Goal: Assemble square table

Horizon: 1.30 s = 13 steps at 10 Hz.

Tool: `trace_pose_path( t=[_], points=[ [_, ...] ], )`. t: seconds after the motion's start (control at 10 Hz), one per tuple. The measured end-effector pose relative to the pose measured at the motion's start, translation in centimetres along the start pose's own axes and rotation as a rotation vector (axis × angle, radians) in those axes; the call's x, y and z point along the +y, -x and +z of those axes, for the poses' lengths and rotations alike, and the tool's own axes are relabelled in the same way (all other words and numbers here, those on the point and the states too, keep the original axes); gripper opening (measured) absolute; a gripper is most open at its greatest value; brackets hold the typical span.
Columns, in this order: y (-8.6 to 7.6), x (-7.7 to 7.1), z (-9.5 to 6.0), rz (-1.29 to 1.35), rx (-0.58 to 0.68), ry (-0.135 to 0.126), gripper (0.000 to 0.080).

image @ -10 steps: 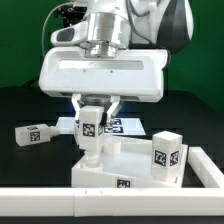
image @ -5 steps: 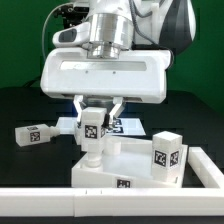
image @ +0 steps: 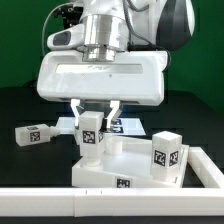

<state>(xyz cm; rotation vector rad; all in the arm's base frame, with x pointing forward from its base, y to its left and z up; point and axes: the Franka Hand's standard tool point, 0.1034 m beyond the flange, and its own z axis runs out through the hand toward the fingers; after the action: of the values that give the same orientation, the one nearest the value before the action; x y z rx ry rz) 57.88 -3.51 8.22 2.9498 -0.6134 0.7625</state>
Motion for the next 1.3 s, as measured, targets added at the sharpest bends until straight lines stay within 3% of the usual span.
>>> trace_pose_path(
  t=[0.4, 0.5, 0.6, 0.7, 0.8, 1.0, 1.3],
  points=[
    [0.1, 0.0, 0.6, -0.005, 0.008, 0.005, 0.0284],
    [0.2, 0.0, 0.6, -0.005, 0.008, 0.005, 0.0352],
    [0.2, 0.0, 0.6, -0.005, 0.007, 0.005, 0.0520],
    [0.2, 0.0, 0.6, -0.005, 0.007, 0.005, 0.0520],
    [0.3, 0.0, 0.6, -0.005, 0.000, 0.005, 0.0618],
    [-0.3, 0.0, 0.5, 0.011, -0.057, -0.006, 0.0644],
    [-0.6, 0.0, 0.0, 0.085, -0.330, -0.054, 0.0649]
  ],
)
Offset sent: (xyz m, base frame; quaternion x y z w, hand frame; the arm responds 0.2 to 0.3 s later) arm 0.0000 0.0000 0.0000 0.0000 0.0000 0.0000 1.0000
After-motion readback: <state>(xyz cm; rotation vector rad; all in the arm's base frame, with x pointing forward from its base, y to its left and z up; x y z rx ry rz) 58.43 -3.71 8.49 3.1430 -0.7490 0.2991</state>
